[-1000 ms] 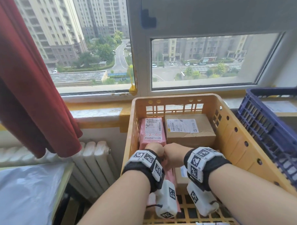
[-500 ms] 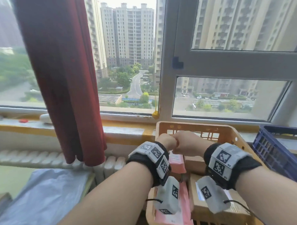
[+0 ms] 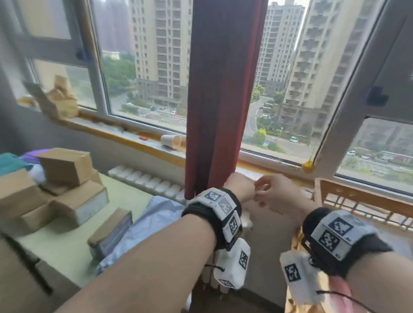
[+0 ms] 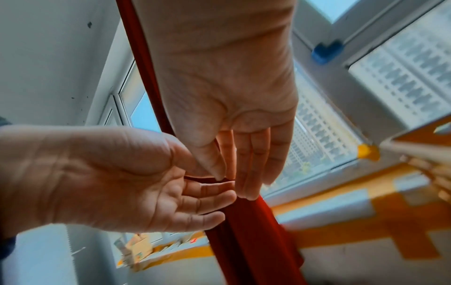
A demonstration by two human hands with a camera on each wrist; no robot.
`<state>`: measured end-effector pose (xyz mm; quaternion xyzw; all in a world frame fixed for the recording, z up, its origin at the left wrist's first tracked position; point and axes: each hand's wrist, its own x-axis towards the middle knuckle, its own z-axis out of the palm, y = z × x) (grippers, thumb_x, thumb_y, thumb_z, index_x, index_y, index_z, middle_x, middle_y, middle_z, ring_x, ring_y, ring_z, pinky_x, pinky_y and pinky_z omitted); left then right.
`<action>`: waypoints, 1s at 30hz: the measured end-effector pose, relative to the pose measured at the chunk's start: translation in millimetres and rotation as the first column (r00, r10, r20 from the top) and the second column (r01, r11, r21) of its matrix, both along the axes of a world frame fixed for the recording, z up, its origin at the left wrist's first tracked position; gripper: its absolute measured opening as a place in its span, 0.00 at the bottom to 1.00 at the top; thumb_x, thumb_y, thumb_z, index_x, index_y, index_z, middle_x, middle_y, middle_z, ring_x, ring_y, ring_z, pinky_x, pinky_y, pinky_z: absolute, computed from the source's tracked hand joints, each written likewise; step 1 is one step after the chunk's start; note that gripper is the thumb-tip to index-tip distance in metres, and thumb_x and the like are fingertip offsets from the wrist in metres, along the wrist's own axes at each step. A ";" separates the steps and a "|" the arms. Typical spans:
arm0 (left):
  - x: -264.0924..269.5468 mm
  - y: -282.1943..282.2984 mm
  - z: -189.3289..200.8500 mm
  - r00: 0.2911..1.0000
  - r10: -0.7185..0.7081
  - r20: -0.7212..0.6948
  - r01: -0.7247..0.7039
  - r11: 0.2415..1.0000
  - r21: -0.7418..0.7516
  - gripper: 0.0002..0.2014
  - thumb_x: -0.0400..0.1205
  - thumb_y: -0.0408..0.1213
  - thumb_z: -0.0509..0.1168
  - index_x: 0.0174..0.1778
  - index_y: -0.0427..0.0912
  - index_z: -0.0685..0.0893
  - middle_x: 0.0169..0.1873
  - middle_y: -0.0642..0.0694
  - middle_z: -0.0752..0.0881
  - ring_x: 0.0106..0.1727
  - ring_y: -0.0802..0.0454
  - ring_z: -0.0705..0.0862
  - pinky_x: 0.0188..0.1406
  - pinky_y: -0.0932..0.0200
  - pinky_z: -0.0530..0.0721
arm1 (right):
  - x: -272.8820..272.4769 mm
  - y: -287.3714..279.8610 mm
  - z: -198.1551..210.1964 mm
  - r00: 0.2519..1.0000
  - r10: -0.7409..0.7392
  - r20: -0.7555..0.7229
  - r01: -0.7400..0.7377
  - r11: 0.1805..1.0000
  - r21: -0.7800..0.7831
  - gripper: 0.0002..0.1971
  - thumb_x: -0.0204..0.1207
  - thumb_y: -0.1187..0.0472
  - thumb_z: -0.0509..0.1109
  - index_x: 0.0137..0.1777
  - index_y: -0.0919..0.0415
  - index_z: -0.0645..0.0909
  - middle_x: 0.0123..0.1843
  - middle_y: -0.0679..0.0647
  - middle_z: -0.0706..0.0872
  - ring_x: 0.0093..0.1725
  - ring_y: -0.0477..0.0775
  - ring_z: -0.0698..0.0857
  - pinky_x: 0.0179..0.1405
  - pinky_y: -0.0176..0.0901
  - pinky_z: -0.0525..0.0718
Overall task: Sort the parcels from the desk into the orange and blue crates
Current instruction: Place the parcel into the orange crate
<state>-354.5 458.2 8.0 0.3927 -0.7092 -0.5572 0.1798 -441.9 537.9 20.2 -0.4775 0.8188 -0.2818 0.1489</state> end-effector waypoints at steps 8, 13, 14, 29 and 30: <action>117.0 -74.3 -49.6 0.951 0.306 -0.053 -0.302 0.951 0.070 0.16 0.78 0.22 0.59 0.33 0.46 0.83 0.52 0.32 0.89 0.58 0.34 0.86 0.51 0.50 0.84 | 81.2 -65.6 -47.5 0.995 0.033 0.096 -0.033 0.999 -0.004 0.08 0.75 0.64 0.70 0.42 0.49 0.85 0.39 0.49 0.91 0.39 0.51 0.90 0.43 0.46 0.88; 177.9 -111.7 -84.6 0.924 0.383 0.000 -0.382 0.921 0.076 0.16 0.80 0.25 0.60 0.32 0.47 0.83 0.47 0.31 0.88 0.53 0.30 0.85 0.44 0.47 0.82 | 124.9 -97.0 -76.8 0.986 0.021 0.163 -0.031 0.998 0.058 0.07 0.75 0.65 0.69 0.45 0.52 0.86 0.38 0.52 0.92 0.36 0.48 0.91 0.35 0.40 0.88; 188.2 -116.7 -89.4 0.918 0.396 0.014 -0.396 0.915 0.080 0.16 0.80 0.26 0.59 0.31 0.48 0.82 0.42 0.34 0.88 0.48 0.32 0.85 0.43 0.48 0.81 | 132.2 -102.4 -82.8 0.983 0.017 0.184 -0.030 0.997 0.067 0.07 0.76 0.66 0.69 0.47 0.55 0.86 0.40 0.53 0.92 0.37 0.48 0.92 0.32 0.39 0.87; 320.6 -183.2 -157.7 0.793 0.590 0.152 -0.602 0.797 0.049 0.10 0.79 0.34 0.65 0.55 0.44 0.86 0.58 0.44 0.87 0.60 0.42 0.84 0.63 0.47 0.83 | 256.8 -166.1 -154.9 0.920 -0.014 0.391 -0.049 0.987 0.151 0.09 0.80 0.64 0.67 0.58 0.58 0.83 0.51 0.54 0.88 0.50 0.55 0.89 0.50 0.49 0.90; 325.9 -187.3 -160.4 0.791 0.589 0.167 -0.602 0.798 0.037 0.12 0.79 0.33 0.65 0.57 0.43 0.86 0.59 0.44 0.86 0.61 0.43 0.83 0.64 0.50 0.81 | 263.5 -169.9 -157.6 0.913 -0.018 0.408 -0.049 0.987 0.152 0.10 0.80 0.64 0.67 0.59 0.58 0.83 0.52 0.54 0.88 0.51 0.55 0.89 0.51 0.50 0.90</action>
